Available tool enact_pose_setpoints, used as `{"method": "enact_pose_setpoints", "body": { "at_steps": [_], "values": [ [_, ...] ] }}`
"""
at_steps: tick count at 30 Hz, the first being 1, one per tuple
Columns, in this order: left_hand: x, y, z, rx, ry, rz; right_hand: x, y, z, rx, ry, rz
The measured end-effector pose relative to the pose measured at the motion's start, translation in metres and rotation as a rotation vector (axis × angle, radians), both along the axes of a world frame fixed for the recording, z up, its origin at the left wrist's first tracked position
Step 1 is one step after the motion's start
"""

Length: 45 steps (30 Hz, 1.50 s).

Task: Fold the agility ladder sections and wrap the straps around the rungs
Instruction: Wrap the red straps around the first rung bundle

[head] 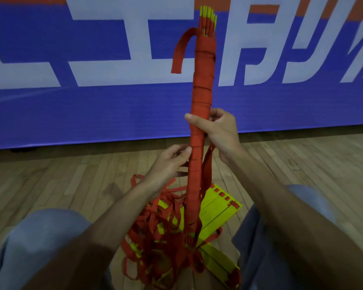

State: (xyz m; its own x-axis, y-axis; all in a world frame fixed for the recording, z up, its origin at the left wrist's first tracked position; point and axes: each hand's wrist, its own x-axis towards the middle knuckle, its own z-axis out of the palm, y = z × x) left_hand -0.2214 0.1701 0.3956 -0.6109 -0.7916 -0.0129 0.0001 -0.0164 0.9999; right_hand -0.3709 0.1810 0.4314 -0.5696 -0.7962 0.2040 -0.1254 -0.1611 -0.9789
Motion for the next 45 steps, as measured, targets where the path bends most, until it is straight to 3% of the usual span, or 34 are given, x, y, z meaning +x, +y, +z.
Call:
{"method": "enact_pose_setpoints", "body": {
  "at_steps": [9,13,17,22,25,30,33,36,40,45],
  "values": [
    [-0.008,0.006,-0.013,-0.312,-0.212,0.079,-0.010,-0.006,-0.004,0.031,-0.047,-0.184],
    [-0.006,0.005,-0.013,-0.503,-0.280,0.009,-0.011,-0.002,-0.004,0.046,0.169,-0.192],
    [0.003,-0.006,-0.008,-0.282,-0.118,-0.010,-0.016,0.000,-0.001,0.023,0.386,-0.090],
    [0.017,-0.011,0.005,-0.070,0.017,-0.082,-0.015,0.001,0.000,-0.044,0.400,0.028],
    [0.023,-0.016,0.009,0.050,0.111,-0.156,-0.016,0.005,0.004,-0.053,0.263,0.154],
    [0.024,-0.011,0.012,0.176,0.223,-0.364,-0.013,0.006,0.002,-0.037,-0.168,0.414],
    [0.022,-0.008,0.010,0.230,0.228,-0.416,-0.015,0.001,-0.006,0.002,-0.281,0.496],
    [0.021,-0.006,0.012,0.233,0.197,-0.424,-0.014,0.000,-0.006,-0.008,-0.338,0.460],
    [0.017,-0.003,0.014,0.197,0.132,-0.408,-0.013,0.004,0.001,-0.038,-0.275,0.362],
    [0.007,0.000,0.009,0.040,-0.023,-0.118,-0.011,0.000,0.002,-0.043,-0.192,0.167]
  ]
}}
